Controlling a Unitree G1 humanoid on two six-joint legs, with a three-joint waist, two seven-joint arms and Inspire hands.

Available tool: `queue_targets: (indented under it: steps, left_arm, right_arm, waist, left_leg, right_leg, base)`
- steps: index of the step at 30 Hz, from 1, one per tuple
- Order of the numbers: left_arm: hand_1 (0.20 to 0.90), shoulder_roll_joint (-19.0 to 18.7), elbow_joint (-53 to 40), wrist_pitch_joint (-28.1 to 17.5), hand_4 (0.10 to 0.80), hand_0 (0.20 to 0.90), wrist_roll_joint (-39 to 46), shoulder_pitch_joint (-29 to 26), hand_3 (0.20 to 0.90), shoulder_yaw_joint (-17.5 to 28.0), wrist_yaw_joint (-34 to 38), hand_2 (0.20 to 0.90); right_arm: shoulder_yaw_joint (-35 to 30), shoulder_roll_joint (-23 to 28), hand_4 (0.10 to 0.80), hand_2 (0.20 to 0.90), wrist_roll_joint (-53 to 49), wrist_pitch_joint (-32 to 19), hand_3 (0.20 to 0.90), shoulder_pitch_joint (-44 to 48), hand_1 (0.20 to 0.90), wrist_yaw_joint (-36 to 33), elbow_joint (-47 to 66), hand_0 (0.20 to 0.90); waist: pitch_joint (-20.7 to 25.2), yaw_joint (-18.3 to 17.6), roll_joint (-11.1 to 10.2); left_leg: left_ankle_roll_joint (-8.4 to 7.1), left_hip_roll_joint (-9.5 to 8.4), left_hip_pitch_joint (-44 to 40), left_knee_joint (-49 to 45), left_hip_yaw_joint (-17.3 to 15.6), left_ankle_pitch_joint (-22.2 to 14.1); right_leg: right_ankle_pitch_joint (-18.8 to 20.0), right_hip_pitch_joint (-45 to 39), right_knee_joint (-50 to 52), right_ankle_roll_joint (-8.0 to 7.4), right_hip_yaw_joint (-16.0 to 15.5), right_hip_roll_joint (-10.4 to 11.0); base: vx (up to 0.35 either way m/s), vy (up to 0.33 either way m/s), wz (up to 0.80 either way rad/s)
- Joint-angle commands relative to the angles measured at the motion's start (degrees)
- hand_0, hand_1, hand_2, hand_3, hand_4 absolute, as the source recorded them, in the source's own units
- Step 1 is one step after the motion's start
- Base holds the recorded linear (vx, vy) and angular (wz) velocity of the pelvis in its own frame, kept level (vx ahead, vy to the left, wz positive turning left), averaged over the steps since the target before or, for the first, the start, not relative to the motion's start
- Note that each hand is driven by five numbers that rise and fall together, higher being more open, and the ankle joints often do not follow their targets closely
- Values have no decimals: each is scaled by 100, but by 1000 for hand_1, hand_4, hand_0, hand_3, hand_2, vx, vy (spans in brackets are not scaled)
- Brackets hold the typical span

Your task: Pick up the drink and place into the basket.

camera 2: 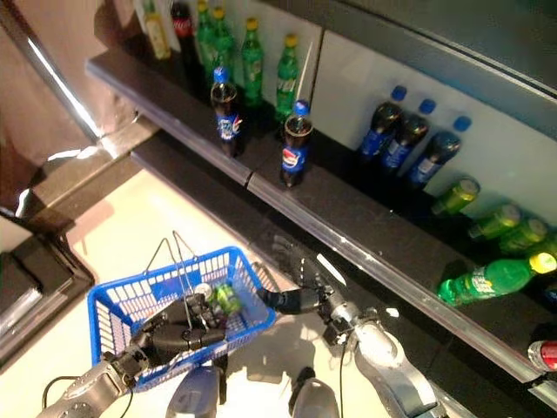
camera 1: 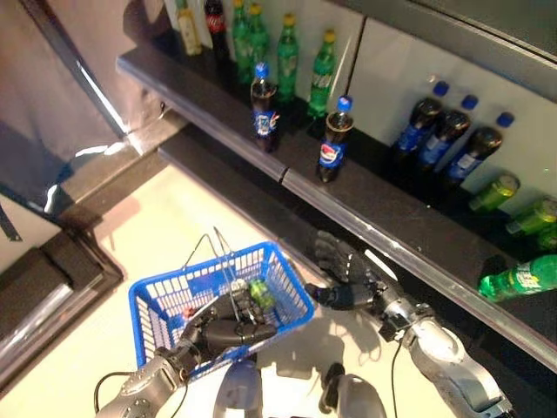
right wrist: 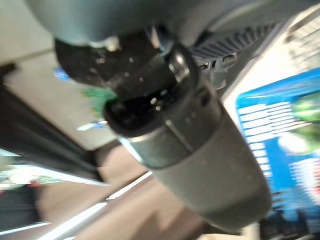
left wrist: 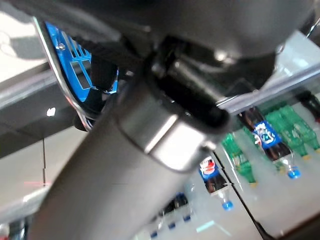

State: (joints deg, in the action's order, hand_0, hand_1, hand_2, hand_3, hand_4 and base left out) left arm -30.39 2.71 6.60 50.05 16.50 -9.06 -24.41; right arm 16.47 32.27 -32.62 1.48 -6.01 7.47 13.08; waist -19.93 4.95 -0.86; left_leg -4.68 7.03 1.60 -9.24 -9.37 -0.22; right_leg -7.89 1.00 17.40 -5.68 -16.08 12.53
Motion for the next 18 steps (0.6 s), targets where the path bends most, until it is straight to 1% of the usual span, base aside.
queue_targets:
  steps: [1,3,7,9,12,14,16,17,18]
  left_arm:
    - [300,186,-1231,-1733,100,300,-76,-481,200,-79,-146,300]
    - [300,224,-839,-1848,100,300,-390,-380,200,-67,255,300]
    - [300,330,-294,-2016,100,300,-751,-127,200,-56,732,300]
    - [300,400,157,-2153,100,300,-903,-118,200,-119,976,300]
    - [300,584,790,-2153,100,300,-966,-133,200,-138,1382,300]
    - [300,685,1385,-2211,100,300,-1221,-226,200,-136,1627,300]
    - [300,767,1707,-2045,100,300,-1229,-281,200,-123,1749,300]
    - [300,861,2064,-2009,100,300,-1320,-334,200,-87,1825,300]
    - [300,884,2162,-2011,100,300,-1356,-351,200,-72,1837,300]
  right_arm:
    - [-227,144,800,900,-746,-778,900,75,900,159,493,900]
    - [-304,38,800,900,-788,-800,900,-77,900,116,195,900]
    - [-418,-143,800,900,-968,-848,900,-477,900,57,-192,900]
    - [-398,-310,800,900,-939,-863,900,-565,900,-71,-581,900]
    - [-359,-579,800,900,-685,-857,900,-618,900,-231,-1263,900]
    - [-307,-707,800,900,-338,-725,900,-611,900,-240,-1914,900]
    - [-247,-763,800,900,-200,-553,900,-573,900,-315,-2308,900]
    - [-217,-835,800,900,-56,-531,900,-537,900,-358,-2677,900]
    - [-209,-855,800,900,-39,-486,900,-525,900,-394,-2768,900]
  waist:
    - [765,-137,-75]
    - [843,-224,-79]
    - [928,-354,-141]
    - [955,-423,-175]
    - [995,-497,-216]
    - [1026,-549,-242]
    - [1032,-561,-254]
    - [1035,-574,-259]
    - [1035,-578,-262]
  left_leg:
    - [-266,450,-16,-569,-69,221]
    - [-254,447,-145,-382,-192,202]
    - [-206,387,-334,-85,-385,74]
    - [-186,351,-426,67,-467,40]
    - [-172,314,-506,185,-554,17]
    - [-159,282,-543,239,-613,-6]
    - [-155,268,-556,263,-636,-9]
    - [-142,250,-586,299,-661,-16]
    - [-137,244,-597,311,-669,-21]
  right_leg:
    - [714,-795,-1204,-177,359,66]
    - [773,-801,-1339,-199,410,59]
    - [869,-751,-1469,-246,496,67]
    - [931,-735,-1551,-274,539,68]
    - [1002,-714,-1658,-292,582,63]
    - [1058,-690,-1726,-306,608,64]
    - [1094,-683,-1763,-309,608,63]
    - [1123,-684,-1795,-315,601,63]
    - [1130,-687,-1806,-318,599,64]
  base:
    - [-29,28,-22]
    - [-35,36,-18]
    - [-38,18,-26]
    - [-34,11,-17]
    - [-27,16,-20]
    - [-33,21,-11]
    - [-31,23,-6]
    - [-29,27,-12]
    - [-28,31,-20]
